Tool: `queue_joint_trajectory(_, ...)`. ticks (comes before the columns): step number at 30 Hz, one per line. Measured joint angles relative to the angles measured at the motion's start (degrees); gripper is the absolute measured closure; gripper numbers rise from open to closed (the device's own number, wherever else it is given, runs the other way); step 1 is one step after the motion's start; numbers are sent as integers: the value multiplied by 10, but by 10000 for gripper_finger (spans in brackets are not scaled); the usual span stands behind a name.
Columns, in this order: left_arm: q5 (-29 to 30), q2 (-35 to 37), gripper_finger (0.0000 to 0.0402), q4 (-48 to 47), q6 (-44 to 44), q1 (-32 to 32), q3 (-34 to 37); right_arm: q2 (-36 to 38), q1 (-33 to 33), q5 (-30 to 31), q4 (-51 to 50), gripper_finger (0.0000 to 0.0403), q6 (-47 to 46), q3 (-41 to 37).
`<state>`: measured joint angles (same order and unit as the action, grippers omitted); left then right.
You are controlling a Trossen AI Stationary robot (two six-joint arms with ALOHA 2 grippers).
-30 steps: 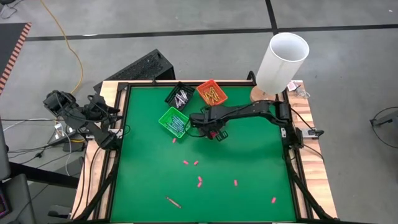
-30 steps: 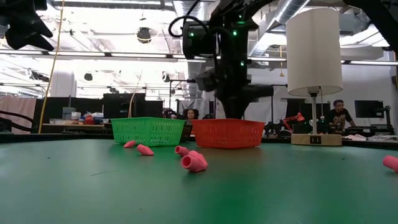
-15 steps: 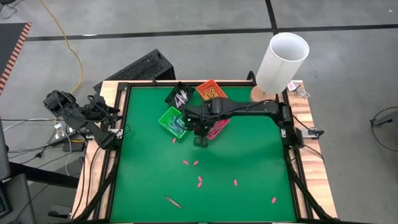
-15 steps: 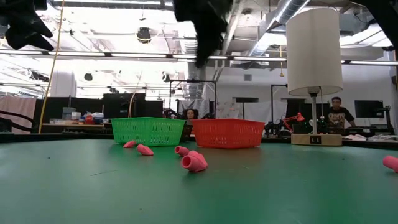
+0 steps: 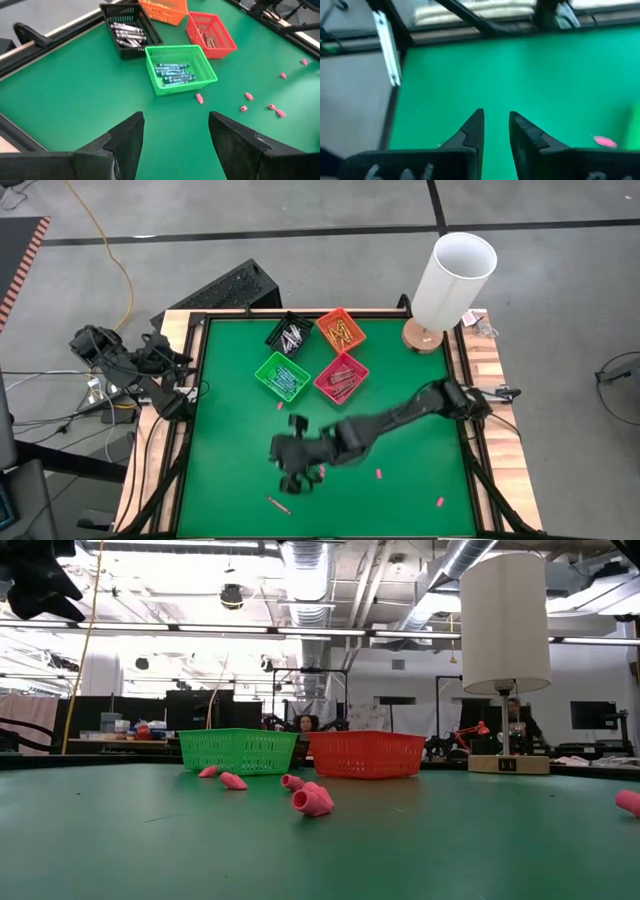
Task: Sort crayons
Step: Put the brown crayon into the bin
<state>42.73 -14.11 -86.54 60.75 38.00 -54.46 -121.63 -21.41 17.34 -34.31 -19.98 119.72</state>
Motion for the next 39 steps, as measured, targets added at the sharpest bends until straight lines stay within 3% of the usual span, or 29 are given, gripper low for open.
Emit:
queue_joint_trajectory(9, -24, 0, 189, 0, 1, 0, 0, -92, -71, 78, 147, 315, -26, 0)
queue_joint_trajectory(20, 1, 0, 189, 0, 12, 0, 0, -167, -106, 85, 154, 315, -123, 0)
queue_joint_trajectory(39, -15, 0, 189, 1, 36, 0, 0, -208, -108, 109, 172, 316, -116, -1)
